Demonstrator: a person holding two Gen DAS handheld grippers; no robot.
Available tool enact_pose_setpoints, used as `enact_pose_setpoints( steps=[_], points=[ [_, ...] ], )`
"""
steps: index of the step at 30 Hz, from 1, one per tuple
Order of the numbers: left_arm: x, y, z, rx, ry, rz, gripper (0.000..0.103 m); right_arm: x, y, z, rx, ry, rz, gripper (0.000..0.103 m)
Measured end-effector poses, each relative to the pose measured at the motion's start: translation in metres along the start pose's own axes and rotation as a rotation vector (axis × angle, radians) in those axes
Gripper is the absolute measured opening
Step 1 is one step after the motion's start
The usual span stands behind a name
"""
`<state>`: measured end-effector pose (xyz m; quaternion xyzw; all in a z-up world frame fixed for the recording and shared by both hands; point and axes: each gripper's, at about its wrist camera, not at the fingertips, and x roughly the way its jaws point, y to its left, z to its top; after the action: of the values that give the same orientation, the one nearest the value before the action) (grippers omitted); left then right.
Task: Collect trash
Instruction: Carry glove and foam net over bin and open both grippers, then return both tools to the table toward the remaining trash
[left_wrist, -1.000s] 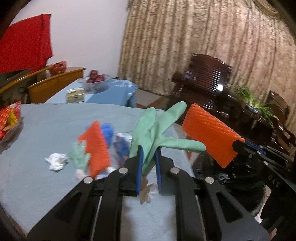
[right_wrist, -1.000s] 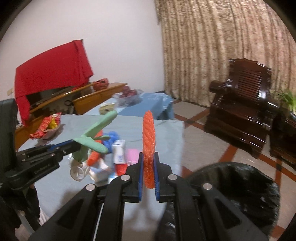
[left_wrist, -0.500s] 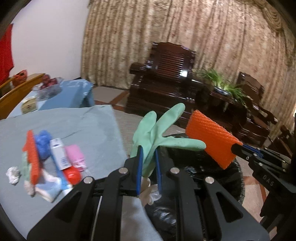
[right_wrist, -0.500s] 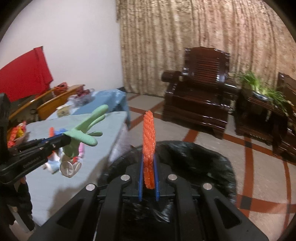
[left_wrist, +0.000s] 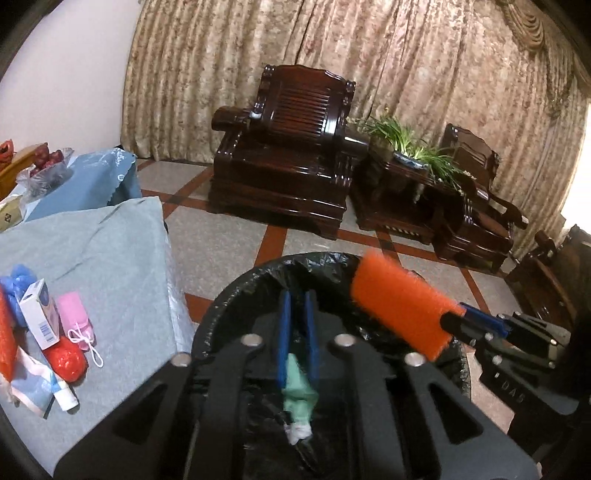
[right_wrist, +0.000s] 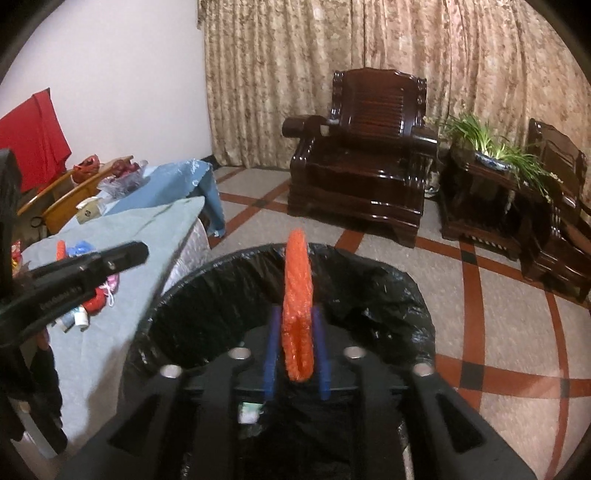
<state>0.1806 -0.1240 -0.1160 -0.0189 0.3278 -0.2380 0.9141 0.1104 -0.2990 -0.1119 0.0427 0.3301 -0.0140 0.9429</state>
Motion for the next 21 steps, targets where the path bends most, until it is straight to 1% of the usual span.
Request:
enact_pose_setpoints(
  steps=[1,2,3,4,5,6,7,8,9,12,15,21],
  points=[
    [-0.002,0.002,-0.001,-0.002,-0.004,0.008,0.038,0.001,-0.001,-0.002,0.001,0.001,-0.005,0.048],
    [-0.005,0.005,-0.002,-0.01,-0.01,0.018,0.05,0.001,-0.001,-0.003,0.003,0.001,-0.008,0.052],
    [-0.007,0.009,-0.003,-0.017,-0.013,0.023,0.053,0.002,-0.002,-0.004,0.005,0.001,-0.005,0.061],
    [-0.011,0.012,-0.004,-0.023,-0.014,0.027,0.057,0.001,-0.001,-0.005,0.005,0.001,-0.007,0.075],
    [-0.014,0.015,-0.005,-0.029,-0.017,0.039,0.067,0.001,0.0,-0.006,0.006,-0.005,-0.016,0.08],
    [-0.018,0.019,-0.005,-0.035,-0.021,0.049,0.072,0.0,0.001,-0.005,0.006,-0.01,-0.019,0.085],
    [-0.023,0.024,-0.006,-0.043,-0.027,0.062,0.074,-0.001,0.004,-0.005,0.004,-0.015,-0.021,0.092],
    [-0.028,0.028,-0.007,-0.047,-0.03,0.074,0.08,-0.002,0.006,-0.004,0.002,-0.018,-0.021,0.096],
    [-0.032,0.031,-0.005,-0.052,-0.031,0.091,0.088,-0.004,0.009,-0.003,-0.002,-0.025,-0.018,0.097],
    [-0.052,0.047,-0.006,-0.07,-0.056,0.147,0.091,-0.005,0.022,0.0,-0.013,-0.036,0.003,0.097],
    [-0.07,0.062,-0.009,-0.08,-0.071,0.204,0.092,-0.004,0.036,0.006,-0.025,-0.046,0.037,0.097],
    [-0.115,0.109,-0.018,-0.125,-0.115,0.338,0.092,0.0,0.079,0.016,-0.073,-0.071,0.11,0.097]
  ],
)
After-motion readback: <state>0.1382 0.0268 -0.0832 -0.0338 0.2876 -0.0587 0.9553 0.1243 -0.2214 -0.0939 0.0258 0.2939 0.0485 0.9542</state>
